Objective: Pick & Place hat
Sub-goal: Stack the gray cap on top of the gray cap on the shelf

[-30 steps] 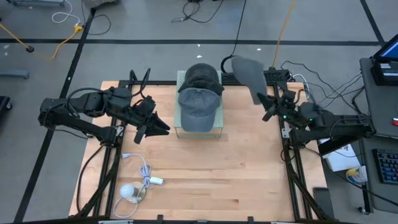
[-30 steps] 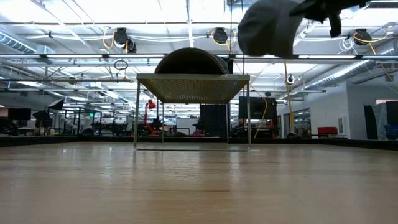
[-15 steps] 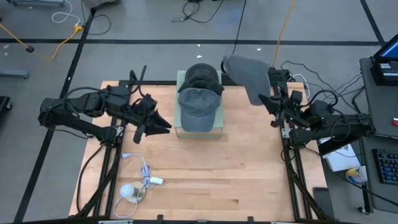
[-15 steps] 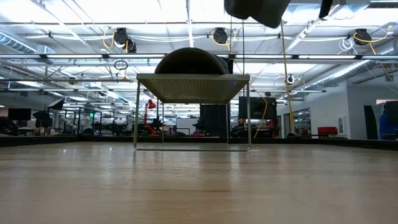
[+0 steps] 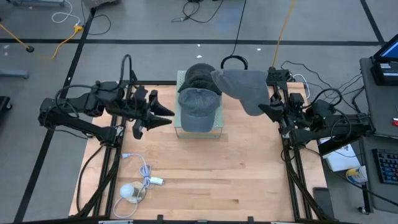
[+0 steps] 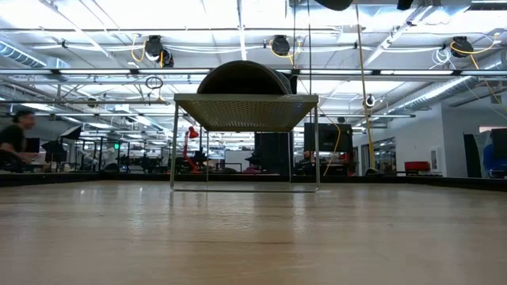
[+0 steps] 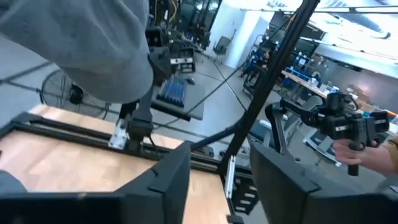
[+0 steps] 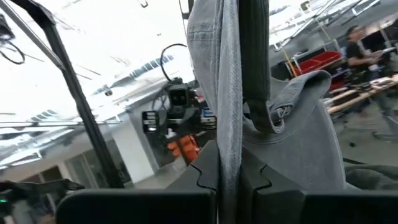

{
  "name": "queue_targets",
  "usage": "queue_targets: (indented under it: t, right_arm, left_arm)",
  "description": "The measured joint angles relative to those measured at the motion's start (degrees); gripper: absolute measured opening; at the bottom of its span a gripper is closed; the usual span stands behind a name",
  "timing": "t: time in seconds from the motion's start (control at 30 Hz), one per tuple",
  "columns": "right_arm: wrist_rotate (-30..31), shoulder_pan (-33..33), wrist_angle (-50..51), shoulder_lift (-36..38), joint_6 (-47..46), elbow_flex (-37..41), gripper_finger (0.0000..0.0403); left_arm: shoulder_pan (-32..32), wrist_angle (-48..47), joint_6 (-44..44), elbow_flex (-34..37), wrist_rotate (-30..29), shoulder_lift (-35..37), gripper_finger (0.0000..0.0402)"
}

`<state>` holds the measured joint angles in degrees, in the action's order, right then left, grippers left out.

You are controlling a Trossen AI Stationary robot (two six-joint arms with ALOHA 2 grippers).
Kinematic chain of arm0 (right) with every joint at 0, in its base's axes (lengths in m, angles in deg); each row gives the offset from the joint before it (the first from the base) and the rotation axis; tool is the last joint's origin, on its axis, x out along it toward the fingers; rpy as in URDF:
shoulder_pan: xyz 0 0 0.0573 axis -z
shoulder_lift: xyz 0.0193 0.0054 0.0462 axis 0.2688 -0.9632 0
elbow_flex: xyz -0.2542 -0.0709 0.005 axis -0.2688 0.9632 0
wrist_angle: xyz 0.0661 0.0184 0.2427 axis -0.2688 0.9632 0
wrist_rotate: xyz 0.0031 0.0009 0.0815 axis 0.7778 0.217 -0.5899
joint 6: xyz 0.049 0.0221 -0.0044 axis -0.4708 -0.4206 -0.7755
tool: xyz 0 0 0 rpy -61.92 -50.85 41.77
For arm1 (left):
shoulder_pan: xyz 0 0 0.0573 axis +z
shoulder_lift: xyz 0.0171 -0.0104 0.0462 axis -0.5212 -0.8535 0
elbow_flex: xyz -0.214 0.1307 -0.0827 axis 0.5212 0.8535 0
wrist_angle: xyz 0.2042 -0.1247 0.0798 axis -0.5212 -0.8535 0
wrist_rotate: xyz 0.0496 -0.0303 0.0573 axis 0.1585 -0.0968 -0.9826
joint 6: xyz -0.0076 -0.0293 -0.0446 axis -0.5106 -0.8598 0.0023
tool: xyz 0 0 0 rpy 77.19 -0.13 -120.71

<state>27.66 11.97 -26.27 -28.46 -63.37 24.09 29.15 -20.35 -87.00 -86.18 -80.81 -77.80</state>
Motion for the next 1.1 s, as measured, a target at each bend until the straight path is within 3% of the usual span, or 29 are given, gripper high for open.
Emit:
queue_targets:
  t: [0.23,0.4,0.7,1.1]
  right_arm:
    - [-4.9,0.0,-3.6,-1.7,-5.2,0.0,0.0004]
    - [-8.5,0.0,-6.0,-5.1,-9.3,-0.1,0.0003]
    - [-15.3,0.0,-4.0,-13.8,-8.5,-9.1,0.0003]
    - [-22.1,0.0,11.5,-26.1,0.7,-29.7,0.0003]
  left_arm:
    - [1.3,0.5,5.6,0.0,-2.1,0.3,0.0264]
    - [2.2,-3.3,9.3,-2.7,-2.8,0.1,0.0301]
    - [2.7,-21.7,14.6,-17.1,-5.6,-4.0,0.0297]
    - [2.7,-31.6,18.9,-32.7,-6.1,-10.3,0.0296]
